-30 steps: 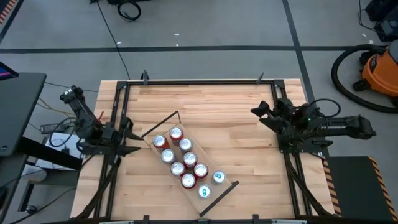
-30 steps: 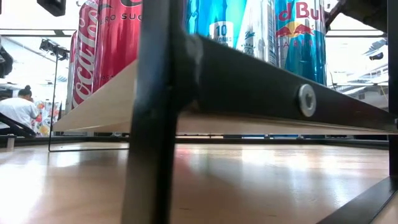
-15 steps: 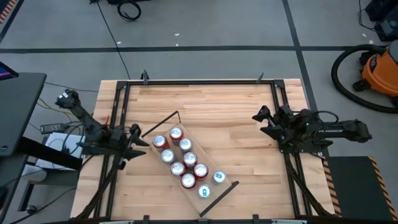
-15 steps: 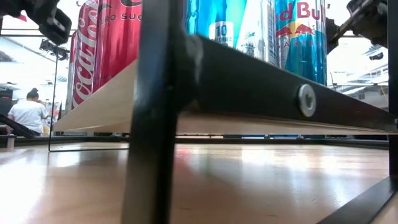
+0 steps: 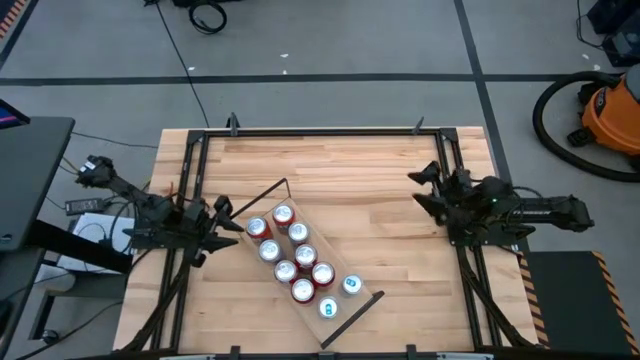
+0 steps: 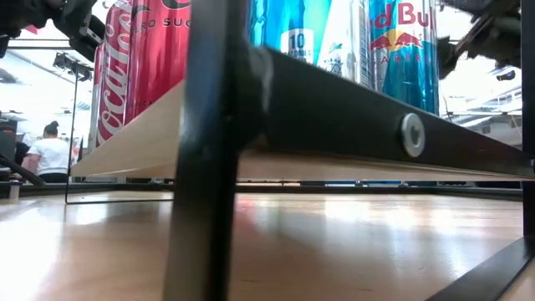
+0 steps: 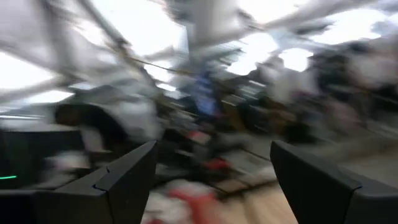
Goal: Place canned beverage on shelf
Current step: Return to Home Position
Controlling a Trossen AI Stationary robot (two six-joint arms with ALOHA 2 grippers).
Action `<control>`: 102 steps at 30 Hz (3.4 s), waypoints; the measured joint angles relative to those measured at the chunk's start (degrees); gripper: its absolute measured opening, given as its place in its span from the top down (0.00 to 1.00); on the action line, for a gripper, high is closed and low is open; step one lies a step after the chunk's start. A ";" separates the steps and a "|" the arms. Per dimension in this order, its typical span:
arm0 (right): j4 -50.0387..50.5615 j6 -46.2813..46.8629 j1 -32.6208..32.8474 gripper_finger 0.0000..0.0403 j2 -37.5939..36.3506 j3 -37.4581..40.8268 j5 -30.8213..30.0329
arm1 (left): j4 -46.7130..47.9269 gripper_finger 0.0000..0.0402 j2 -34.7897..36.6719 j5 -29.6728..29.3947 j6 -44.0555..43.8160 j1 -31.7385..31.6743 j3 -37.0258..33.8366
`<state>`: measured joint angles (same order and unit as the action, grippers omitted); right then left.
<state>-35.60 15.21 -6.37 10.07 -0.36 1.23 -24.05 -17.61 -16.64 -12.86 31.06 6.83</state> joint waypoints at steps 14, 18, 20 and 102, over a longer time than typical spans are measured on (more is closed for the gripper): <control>25.15 8.92 -0.02 0.20 0.22 0.00 -16.33 | -4.97 0.57 0.11 -1.76 2.31 -1.04 -6.22; 23.48 8.69 -0.02 0.20 0.39 0.00 -16.58 | -4.61 0.57 0.05 -2.04 6.37 -1.04 -6.38; 23.46 8.80 -0.02 0.20 0.39 0.00 -16.39 | -3.89 0.57 -0.05 -2.67 9.65 -1.06 -6.40; 24.12 8.62 -0.11 0.20 0.42 0.00 -16.28 | -4.81 0.57 0.00 -2.24 11.56 -1.06 -6.44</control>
<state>-11.49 23.83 -6.48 10.48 -0.36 -15.05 -28.86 -17.61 -18.87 -1.30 30.00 0.38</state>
